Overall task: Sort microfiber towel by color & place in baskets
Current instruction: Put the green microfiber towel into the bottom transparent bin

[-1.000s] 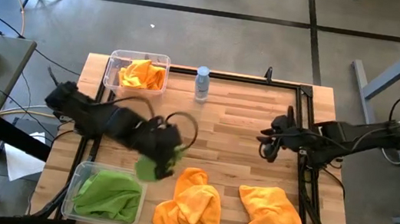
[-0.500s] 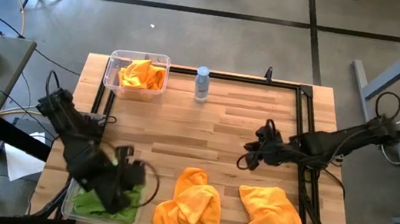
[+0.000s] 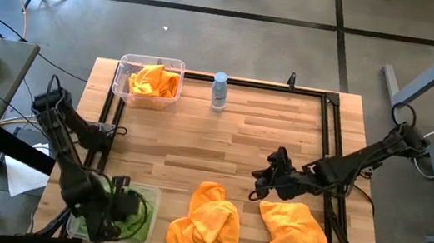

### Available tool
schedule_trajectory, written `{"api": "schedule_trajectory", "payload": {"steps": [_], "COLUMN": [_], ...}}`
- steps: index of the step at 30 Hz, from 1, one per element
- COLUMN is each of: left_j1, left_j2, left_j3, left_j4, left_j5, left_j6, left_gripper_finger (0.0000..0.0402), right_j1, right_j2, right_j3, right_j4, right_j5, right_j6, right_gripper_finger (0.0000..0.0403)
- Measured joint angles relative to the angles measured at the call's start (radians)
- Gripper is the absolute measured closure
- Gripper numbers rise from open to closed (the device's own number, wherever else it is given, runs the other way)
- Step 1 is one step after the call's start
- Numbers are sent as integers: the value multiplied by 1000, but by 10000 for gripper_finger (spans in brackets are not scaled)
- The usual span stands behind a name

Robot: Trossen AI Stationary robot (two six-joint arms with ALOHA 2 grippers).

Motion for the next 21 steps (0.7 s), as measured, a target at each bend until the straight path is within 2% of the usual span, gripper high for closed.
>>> {"api": "schedule_trajectory", "payload": {"steps": [3,7,13,21], "left_j1": [-12,-13,-13,-14], "left_j2": [-63,-109,-107,-100], "left_j3": [-121,-227,-258,-258], "left_j4": [106,194,191,190], "left_j5": [19,30,79,72], "left_j6": [-124,-394,-736,-973], "left_gripper_finger": [399,399,399,399], "right_j1": [8,9,3,-13], "right_j2": [9,9,9,9], "right_j3": [0,0,0,0], "right_j4": [14,13,11,-4], "right_j5": [2,9,25,27], "right_j6": [18,36,35,24], "right_gripper_finger": [399,401,402,402]}}
